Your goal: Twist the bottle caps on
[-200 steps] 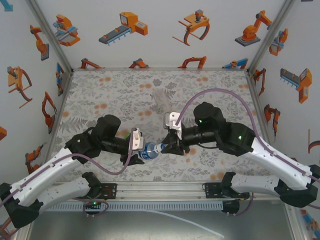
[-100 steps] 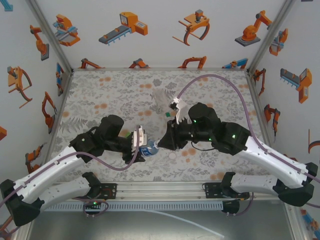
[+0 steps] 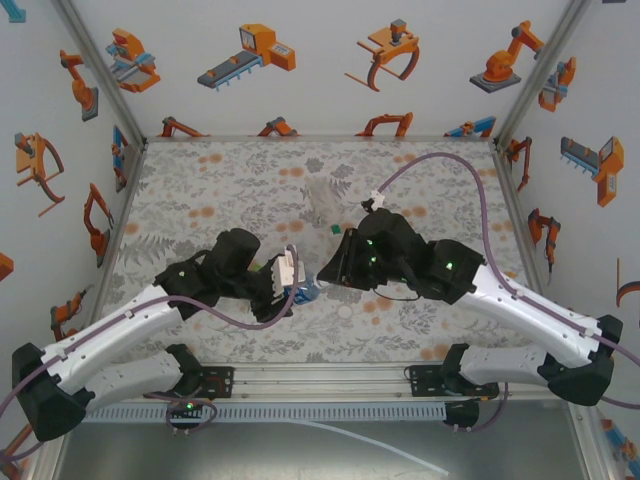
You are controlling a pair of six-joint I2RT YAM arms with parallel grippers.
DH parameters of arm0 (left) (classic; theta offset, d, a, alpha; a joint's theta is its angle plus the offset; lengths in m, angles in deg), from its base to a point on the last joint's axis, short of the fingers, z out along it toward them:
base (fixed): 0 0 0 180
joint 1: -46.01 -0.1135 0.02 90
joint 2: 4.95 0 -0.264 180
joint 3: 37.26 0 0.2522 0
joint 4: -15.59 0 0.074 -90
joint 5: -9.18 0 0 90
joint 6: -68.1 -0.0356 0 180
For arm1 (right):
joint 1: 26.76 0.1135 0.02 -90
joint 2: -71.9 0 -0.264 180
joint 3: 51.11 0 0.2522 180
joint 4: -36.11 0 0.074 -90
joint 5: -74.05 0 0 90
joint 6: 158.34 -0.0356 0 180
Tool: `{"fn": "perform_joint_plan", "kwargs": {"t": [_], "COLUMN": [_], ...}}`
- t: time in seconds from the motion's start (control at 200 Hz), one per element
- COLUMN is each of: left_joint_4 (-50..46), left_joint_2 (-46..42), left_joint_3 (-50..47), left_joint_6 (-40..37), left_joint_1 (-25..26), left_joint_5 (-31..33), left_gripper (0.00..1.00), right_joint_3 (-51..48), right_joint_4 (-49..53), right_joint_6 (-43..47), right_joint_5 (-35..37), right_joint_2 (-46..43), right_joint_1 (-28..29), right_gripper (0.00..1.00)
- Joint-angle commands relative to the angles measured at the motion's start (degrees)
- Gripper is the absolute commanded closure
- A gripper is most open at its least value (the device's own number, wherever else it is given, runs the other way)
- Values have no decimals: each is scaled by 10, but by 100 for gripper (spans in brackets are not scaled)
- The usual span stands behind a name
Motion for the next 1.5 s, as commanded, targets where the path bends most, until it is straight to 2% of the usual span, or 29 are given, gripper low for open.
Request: {"fn": "perform_joint_plan", "kwargs": {"t": [0.0,0.18,0.23,0.441,0.561,0.691,0.881,1.056,1.192,1.497], "left_joint_4": [109,121,116,102,101,99,89,82,81,81], "left_joint_2": [-19,-41,-44,-46,-43,-43,-42,-37,-34,-27], "left_joint_3": [14,-16,-17,-16,-15,-11,-2,6,9,10], "left_joint_6": [-9,-26,-27,-22,-19,-16,-17,-14,-9,-5], "left_joint_1": [10,10,10,10,10,10,10,10,10,10], "left_joint_5": [-80,-114,-115,-112,-116,-130,-155,-170,-179,-183], "left_gripper": [100,100,100,100,100,100,100,100,100,100], "right_joint_3": [4,17,19,42,47,43,5,-20,-16,-30], "right_joint_4": [40,20,14,1,-16,-36,-73,-66,-64,-120], "right_joint_6": [-12,71,96,208,285,391,628,800,855,865], "right_joint_5": [11,18,15,11,8,-27,-181,-253,-271,-286], "right_joint_2": [19,3,-5,-40,-63,-85,-128,-149,-138,-126], "right_joint_1": [5,5,4,3,4,4,4,4,5,5], "right_gripper": [98,63,56,41,40,42,44,44,44,53]}}
